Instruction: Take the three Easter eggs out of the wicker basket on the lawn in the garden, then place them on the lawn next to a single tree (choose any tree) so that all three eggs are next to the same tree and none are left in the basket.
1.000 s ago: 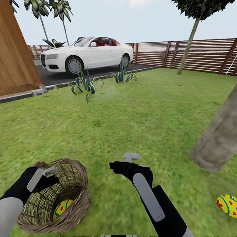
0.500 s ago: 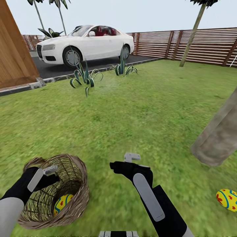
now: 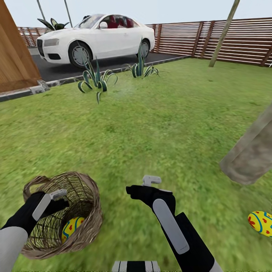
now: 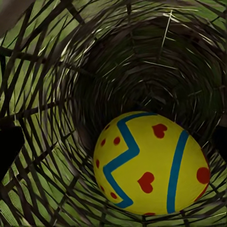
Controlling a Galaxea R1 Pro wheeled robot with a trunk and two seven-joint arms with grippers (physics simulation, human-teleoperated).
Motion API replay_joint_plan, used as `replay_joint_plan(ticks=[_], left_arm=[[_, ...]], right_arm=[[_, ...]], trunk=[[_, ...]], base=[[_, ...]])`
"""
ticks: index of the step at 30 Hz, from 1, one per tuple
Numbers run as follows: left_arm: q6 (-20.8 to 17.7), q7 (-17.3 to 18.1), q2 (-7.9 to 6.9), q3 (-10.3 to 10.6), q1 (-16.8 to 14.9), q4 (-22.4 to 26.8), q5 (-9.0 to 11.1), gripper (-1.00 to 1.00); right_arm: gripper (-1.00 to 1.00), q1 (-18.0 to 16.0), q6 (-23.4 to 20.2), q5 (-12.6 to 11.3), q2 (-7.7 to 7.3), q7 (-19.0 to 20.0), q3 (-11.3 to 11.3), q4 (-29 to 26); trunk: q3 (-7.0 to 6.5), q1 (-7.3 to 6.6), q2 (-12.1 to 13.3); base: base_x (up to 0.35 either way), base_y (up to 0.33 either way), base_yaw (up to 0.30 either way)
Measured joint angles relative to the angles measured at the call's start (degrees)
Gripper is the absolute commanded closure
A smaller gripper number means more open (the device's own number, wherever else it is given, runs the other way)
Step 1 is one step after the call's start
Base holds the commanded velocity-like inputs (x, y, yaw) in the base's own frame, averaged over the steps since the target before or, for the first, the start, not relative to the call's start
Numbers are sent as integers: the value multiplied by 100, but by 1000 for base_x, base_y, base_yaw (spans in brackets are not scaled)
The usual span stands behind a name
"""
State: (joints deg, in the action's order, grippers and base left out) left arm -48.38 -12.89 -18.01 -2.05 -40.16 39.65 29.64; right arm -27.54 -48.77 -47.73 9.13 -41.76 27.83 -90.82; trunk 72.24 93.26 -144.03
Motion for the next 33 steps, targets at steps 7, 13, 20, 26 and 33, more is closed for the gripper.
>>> replay_joint_plan(ticks=[7,13,20,26,33], left_arm=[[107,252,-4,26,0,0,-2,-100],[131,298,-8,26,0,0,-4,-100],[166,308,-9,33,0,0,-2,-100],[174,315,14,43,0,0,-1,-100],[169,339,38,44,0,-1,5,-100]], right_arm=[[-100,0,0,0,0,0,-25,0],[-100,-6,0,4,-2,-7,-26,-2],[-100,-23,-1,10,-12,-9,-122,-3],[-100,-15,0,9,-24,-9,-193,-7],[-100,-11,-5,7,-26,-9,-200,-6]], trunk=[[155,18,-9],[288,33,-17],[443,52,-27],[576,67,-35],[644,74,-39]], base=[[0,0,0],[0,0,0],[0,0,0],[0,0,0],[0,0,0]])
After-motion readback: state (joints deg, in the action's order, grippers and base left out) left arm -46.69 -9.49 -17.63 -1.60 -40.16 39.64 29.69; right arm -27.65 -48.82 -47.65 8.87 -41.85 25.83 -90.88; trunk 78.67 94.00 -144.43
